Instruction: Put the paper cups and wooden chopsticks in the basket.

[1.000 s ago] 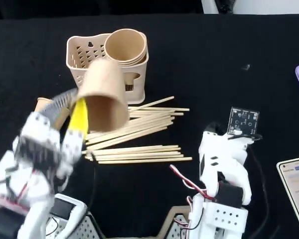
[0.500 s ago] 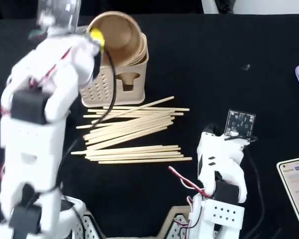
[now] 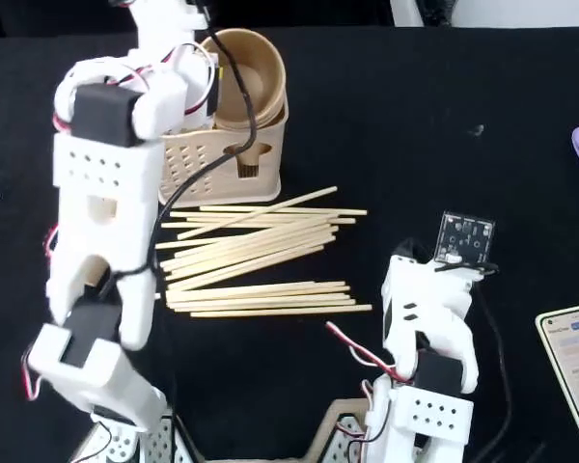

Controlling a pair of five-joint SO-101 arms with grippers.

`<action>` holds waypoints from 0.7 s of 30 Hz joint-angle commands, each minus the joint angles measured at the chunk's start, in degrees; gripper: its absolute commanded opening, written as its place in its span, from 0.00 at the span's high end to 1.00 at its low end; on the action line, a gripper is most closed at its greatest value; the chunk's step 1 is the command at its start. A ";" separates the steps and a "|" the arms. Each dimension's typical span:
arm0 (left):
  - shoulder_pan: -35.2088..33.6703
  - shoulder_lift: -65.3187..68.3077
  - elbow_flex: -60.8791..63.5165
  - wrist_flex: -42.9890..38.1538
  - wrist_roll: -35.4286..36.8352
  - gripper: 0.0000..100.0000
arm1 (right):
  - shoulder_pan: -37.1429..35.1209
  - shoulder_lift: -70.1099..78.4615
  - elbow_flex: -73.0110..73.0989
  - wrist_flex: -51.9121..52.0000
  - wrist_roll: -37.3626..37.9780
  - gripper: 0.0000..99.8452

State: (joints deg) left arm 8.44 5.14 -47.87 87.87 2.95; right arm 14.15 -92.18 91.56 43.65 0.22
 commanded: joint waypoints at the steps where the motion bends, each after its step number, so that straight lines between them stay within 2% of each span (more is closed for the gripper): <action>1: -0.31 4.40 -3.65 1.05 0.70 0.97 | 0.88 -0.40 -0.13 -0.97 0.00 0.99; 8: -0.31 7.74 -6.02 0.62 0.70 0.96 | 0.88 -0.40 0.04 -0.97 0.00 0.99; 15: -0.84 7.74 -11.91 2.20 0.79 0.76 | 0.88 -0.40 0.13 -0.97 0.00 0.99; 21: -0.84 7.74 -20.35 4.57 0.79 0.76 | 0.88 -0.40 0.22 -0.88 0.00 0.99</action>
State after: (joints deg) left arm 8.35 13.67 -61.14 91.38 3.12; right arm 14.15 -92.18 92.00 43.65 0.22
